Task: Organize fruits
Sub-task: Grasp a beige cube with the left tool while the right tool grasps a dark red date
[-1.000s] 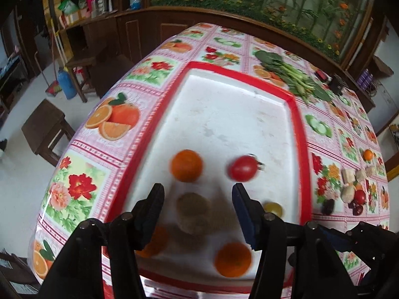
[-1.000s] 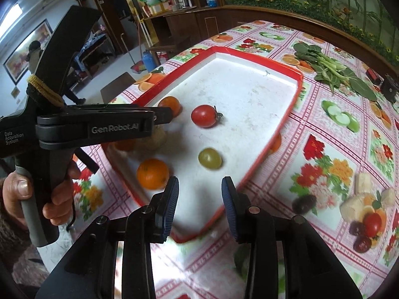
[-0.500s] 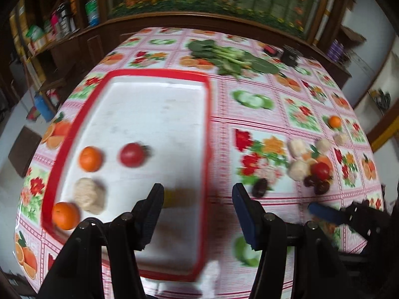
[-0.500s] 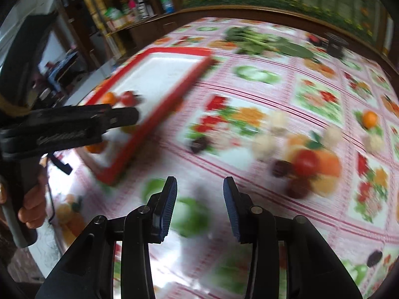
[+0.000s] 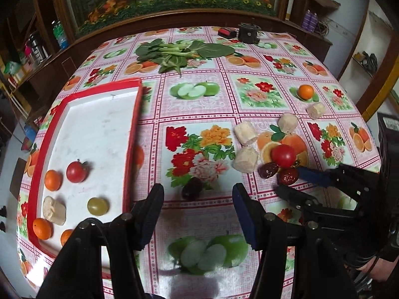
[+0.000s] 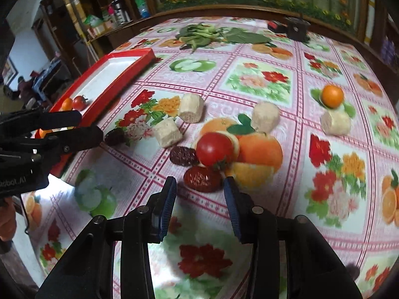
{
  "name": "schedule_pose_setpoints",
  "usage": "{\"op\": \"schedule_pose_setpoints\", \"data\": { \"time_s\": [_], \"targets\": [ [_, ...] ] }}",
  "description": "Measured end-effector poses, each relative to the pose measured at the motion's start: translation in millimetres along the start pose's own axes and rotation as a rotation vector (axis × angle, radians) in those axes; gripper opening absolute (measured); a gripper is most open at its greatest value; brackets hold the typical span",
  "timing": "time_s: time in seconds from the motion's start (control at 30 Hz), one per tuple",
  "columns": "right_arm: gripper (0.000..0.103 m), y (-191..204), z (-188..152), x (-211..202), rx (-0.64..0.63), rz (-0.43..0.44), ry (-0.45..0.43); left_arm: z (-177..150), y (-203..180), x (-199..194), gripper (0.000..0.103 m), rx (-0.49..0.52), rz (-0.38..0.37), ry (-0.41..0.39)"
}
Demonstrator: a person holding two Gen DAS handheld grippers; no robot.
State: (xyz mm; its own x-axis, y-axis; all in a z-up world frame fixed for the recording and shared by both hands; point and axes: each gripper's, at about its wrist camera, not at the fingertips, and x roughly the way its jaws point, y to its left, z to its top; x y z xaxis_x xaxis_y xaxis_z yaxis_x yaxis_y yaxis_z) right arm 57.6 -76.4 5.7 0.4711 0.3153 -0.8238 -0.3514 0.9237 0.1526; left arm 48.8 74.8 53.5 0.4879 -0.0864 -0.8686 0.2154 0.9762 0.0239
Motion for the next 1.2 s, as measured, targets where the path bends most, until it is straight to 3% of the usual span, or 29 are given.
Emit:
{"op": "schedule_pose_setpoints", "data": {
  "time_s": [0.03,0.33,0.67,0.73,0.77,0.8,0.93,1.07,1.2],
  "targets": [
    [0.032,1,1,1,-0.02,-0.005,-0.004,0,-3,2,0.06,0.007,0.002,0.003],
    [0.032,-15,-9,-11,-0.057,-0.037,-0.027,17,-34,27,0.061,0.04,-0.04,0.045],
    [0.033,-30,-17,-16,-0.002,-0.004,-0.022,29,-34,54,0.061,-0.066,-0.107,0.076],
    [0.033,-30,-17,-16,0.003,-0.003,-0.024,30,-28,59,0.056,-0.105,-0.149,0.083],
    [0.033,-30,-17,-16,0.005,-0.002,-0.024,28,-25,61,0.043,-0.125,-0.179,0.086],
    [0.033,-30,-17,-16,0.006,-0.002,-0.024,27,-26,62,0.036,-0.119,-0.174,0.084],
    [0.033,-30,-17,-16,0.008,-0.007,-0.024,21,-37,57,0.034,-0.02,-0.124,0.037],
    [0.033,-28,-17,-17,0.016,-0.016,-0.024,18,-27,55,0.034,-0.077,-0.165,0.044],
    [0.033,-29,-19,-23,0.025,-0.024,-0.032,11,-25,45,0.034,-0.059,-0.176,0.03]
  ]
}}
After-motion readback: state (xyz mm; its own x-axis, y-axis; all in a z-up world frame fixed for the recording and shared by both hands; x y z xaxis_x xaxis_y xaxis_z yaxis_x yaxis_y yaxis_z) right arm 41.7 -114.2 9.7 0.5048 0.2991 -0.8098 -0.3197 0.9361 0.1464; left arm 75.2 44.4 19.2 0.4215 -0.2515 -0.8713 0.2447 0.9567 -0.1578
